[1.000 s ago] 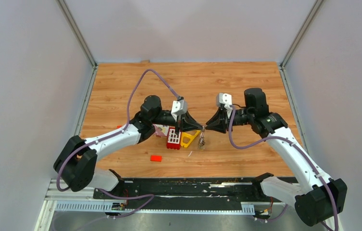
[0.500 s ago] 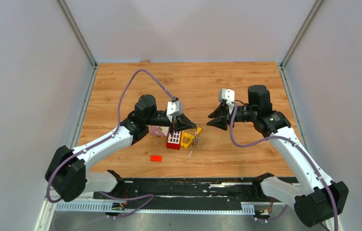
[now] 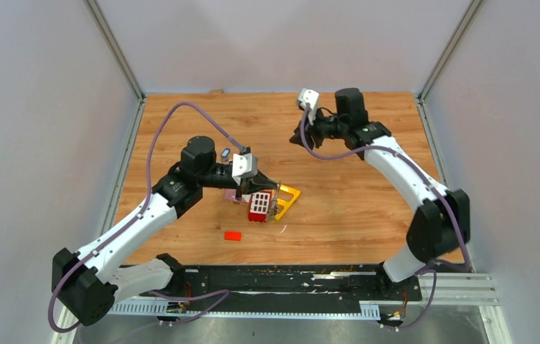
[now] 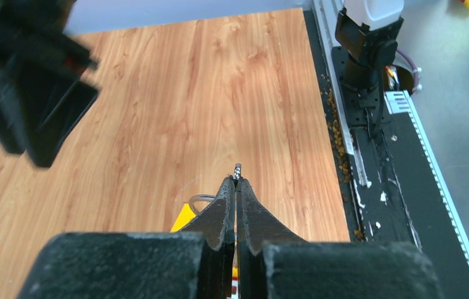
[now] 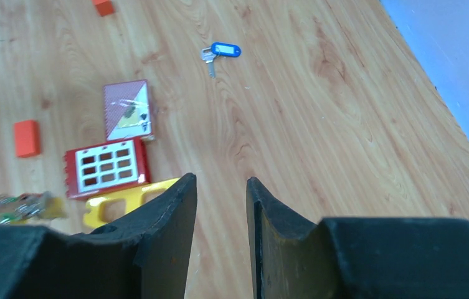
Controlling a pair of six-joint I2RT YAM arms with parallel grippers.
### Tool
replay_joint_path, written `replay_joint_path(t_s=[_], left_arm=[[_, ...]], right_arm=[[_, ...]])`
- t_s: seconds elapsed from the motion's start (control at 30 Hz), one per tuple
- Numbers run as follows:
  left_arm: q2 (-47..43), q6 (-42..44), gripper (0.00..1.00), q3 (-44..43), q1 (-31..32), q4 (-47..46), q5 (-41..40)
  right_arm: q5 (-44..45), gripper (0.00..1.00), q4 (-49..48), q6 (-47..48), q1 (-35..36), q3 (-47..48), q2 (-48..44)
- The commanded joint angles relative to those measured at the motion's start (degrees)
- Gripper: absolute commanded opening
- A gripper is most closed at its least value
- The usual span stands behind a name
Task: Put the keys on the keyring
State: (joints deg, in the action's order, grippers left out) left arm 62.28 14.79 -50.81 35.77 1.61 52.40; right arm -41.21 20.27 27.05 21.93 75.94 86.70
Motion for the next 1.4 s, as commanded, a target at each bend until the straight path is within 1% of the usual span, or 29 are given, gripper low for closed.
replay_joint_path(t_s=[0.0,0.1,0.2,0.33,0.4,0.47,0.57,0.63,0.8,0.97,1.17,1.37], left_arm=[[-3.2,8.6,0.00,-3.4,-0.8,11.4,2.5],[-5.0,10.9,0.00,-2.9,-1.0,14.3,3.7],[-6.8,13.1,0.00,-2.3,-1.1,16.7,2.8],[-7.2,14.1,0.00,-2.4,-1.6,17.9,1.8],[-6.9,14.4,0.00,-2.4,-1.6,18.2,1.4],[-6.8,14.3,0.00,-2.4,-1.7,18.1,1.2],[-6.8,13.4,0.00,-2.4,-1.7,17.3,1.1],[-7.0,12.7,0.00,-2.2,-1.7,16.2,1.3],[-7.3,11.6,0.00,-1.5,-1.7,14.9,2.1],[-6.8,11.3,0.00,-1.2,-1.7,14.7,2.6],[-6.4,11.1,0.00,-0.9,-1.6,14.4,2.8],[-6.0,11.0,0.00,-0.9,-1.6,14.3,3.1]], right_arm=[[5.0,0.36,-0.4,-0.1,3.8,11.4,10.7],[4.8,0.36,2.3,-0.3,5.5,22.1,20.5],[5.0,0.37,6.9,0.2,7.6,33.3,31.1],[4.4,0.40,12.8,-0.4,10.6,49.1,45.8],[4.5,0.42,14.7,-0.9,12.0,55.3,51.1],[5.1,0.45,15.2,-1.6,13.3,58.9,54.9],[6.8,0.52,14.6,-3.3,14.9,62.3,59.2],[7.2,0.55,14.2,-5.1,15.4,64.1,61.5],[7.4,0.55,11.9,-10.0,16.1,66.5,65.6],[8.7,0.56,9.4,-15.3,16.4,67.8,67.8],[10.4,0.57,8.1,-16.9,16.9,69.5,70.0],[11.7,0.55,7.6,-16.9,17.6,71.2,72.1]])
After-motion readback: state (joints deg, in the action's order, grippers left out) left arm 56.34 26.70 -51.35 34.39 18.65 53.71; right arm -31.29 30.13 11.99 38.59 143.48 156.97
